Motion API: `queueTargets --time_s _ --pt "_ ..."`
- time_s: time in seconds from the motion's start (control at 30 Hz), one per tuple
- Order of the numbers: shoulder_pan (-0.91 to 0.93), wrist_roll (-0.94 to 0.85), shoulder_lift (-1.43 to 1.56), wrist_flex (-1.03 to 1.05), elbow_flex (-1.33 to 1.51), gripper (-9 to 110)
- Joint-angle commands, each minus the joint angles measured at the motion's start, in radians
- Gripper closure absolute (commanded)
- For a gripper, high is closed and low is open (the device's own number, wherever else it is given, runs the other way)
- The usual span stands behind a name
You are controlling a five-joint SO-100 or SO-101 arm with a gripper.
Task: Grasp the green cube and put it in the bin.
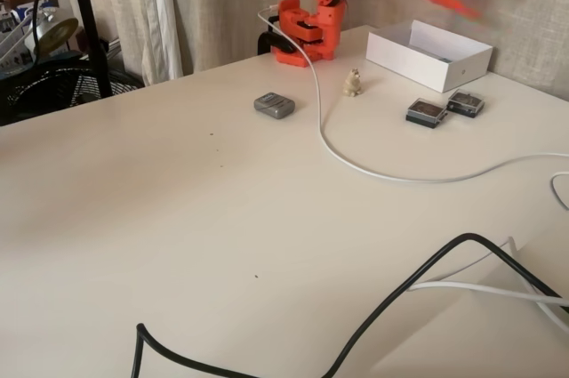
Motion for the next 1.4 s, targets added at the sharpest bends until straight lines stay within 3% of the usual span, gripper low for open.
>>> queueTargets --time_s 0.0,0.23,0.5,1.0,1.37 --pt "0.095 0.132 0.12 -0.003 0.044 79" --pt "0.241 0.33 0.422 0.233 0.241 78" --pt "0.27 0.362 0.709 0.546 0.407 81" --pt "0.258 0.359 1.034 0.808 0.56 85" --pt "0.276 0.344 1.095 0.81 0.661 89"
